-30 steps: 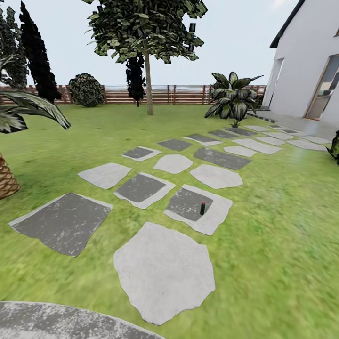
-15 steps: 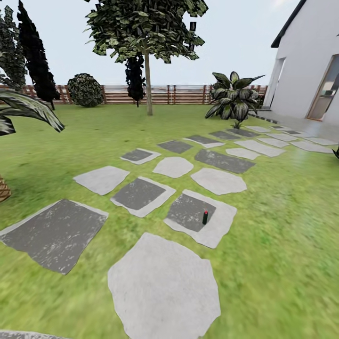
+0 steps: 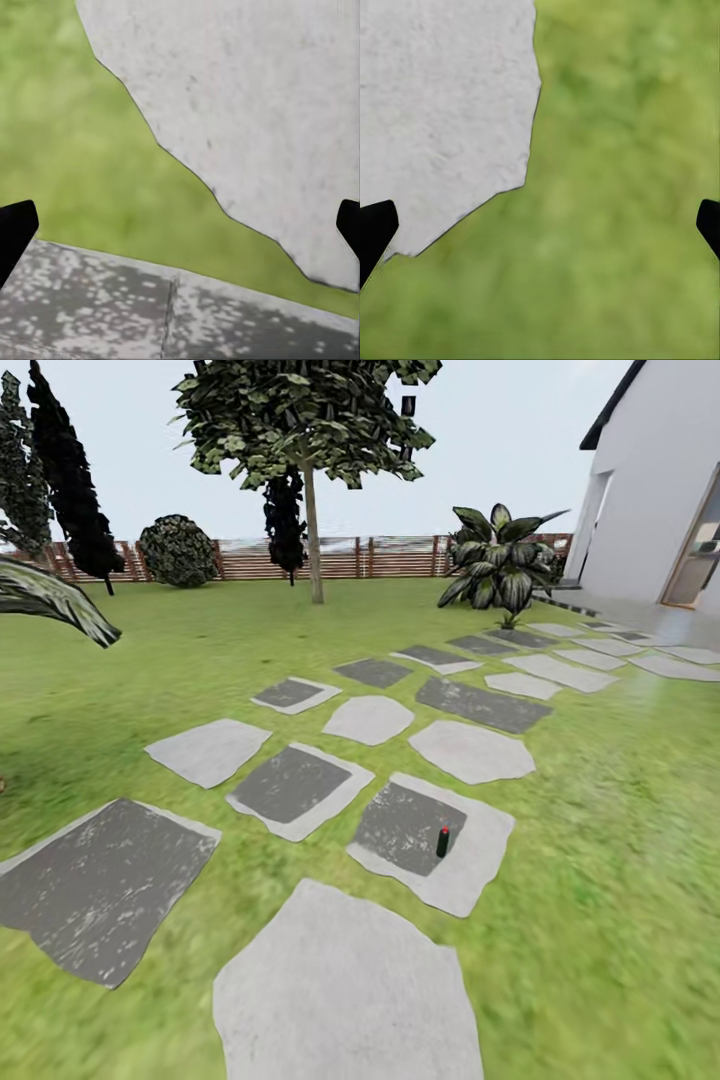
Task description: Pick up the pesticide atomizer in the garden and spray insectifuge to fully cover both potted plants in the garden.
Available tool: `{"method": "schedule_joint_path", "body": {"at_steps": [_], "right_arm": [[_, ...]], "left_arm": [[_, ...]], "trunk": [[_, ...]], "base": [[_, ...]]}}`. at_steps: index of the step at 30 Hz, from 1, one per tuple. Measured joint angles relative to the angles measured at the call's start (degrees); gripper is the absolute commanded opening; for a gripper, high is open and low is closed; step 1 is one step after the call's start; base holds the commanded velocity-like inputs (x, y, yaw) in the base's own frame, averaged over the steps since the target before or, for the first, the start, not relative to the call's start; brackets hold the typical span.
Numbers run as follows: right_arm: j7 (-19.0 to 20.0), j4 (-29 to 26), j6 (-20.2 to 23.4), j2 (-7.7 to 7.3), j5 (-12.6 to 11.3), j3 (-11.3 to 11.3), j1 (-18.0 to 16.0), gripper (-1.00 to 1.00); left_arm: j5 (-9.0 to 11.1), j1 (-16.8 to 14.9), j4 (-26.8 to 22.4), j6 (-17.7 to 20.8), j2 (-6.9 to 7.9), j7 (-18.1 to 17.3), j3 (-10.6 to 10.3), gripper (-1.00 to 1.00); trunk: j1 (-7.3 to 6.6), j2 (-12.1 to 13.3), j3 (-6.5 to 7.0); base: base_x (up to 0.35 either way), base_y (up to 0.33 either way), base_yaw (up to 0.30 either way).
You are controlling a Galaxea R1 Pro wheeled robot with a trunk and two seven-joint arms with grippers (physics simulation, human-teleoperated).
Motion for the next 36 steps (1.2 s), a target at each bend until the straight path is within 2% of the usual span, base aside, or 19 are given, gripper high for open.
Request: {"method": "schedule_joint_path", "body": {"at_steps": [36], "right_arm": [[0.00, -0.04, 0.00, 0.00, 0.00, 0.00, 0.00, 1.00]], "left_arm": [[0.11, 0.08, 0.00, -0.01, 0.00, 0.00, 0.00, 1.00]], "trunk": [[0.00, 0.00, 0.00]], "base": [[0.337, 0.000, 0.000]]}}
